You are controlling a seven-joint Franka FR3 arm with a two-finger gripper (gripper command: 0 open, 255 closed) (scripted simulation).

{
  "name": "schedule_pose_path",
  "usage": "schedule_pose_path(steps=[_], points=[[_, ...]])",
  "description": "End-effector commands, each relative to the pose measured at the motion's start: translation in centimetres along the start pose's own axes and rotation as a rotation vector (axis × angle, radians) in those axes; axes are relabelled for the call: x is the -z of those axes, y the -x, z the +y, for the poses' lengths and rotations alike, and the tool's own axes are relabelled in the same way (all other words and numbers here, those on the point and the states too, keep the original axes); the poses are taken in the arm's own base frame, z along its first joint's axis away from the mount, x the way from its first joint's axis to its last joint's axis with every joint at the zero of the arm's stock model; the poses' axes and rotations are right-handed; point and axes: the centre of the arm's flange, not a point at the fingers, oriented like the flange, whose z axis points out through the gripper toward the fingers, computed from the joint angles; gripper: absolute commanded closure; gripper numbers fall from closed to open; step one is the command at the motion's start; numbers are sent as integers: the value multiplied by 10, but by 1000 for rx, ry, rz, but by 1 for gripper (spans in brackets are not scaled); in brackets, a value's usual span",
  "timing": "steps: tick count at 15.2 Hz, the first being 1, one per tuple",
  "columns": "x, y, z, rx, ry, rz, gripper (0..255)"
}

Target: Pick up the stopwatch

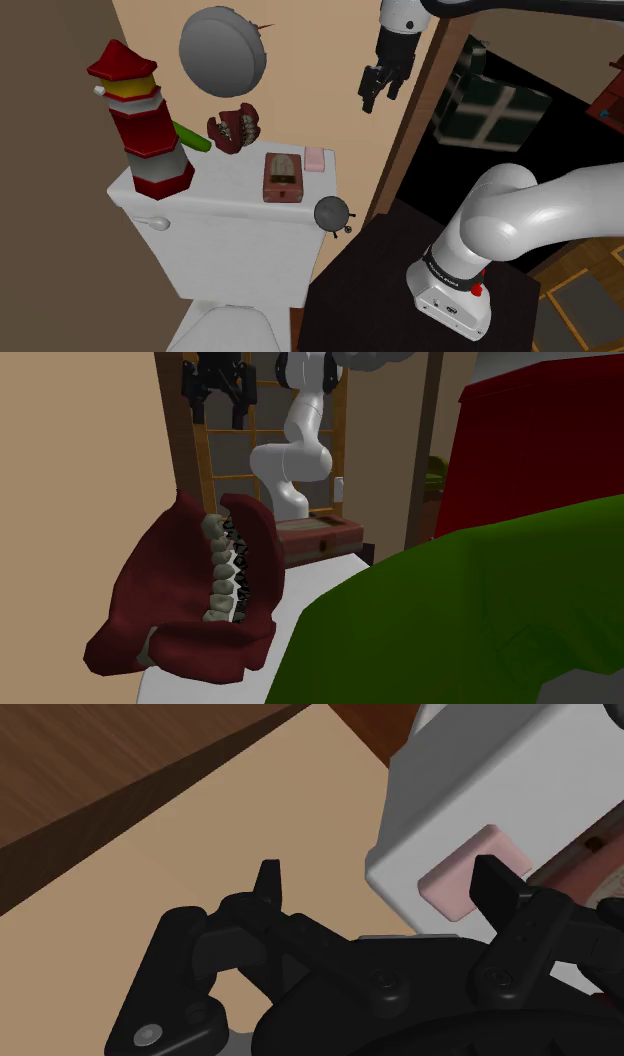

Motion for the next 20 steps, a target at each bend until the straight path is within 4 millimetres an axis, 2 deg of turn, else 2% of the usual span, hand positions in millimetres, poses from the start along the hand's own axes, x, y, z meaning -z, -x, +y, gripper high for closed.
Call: schedule_pose_path(steps=[1,20], points=[[0,0,0,0,0,0,0],[-134,120,-177,131,-37,88,0]])
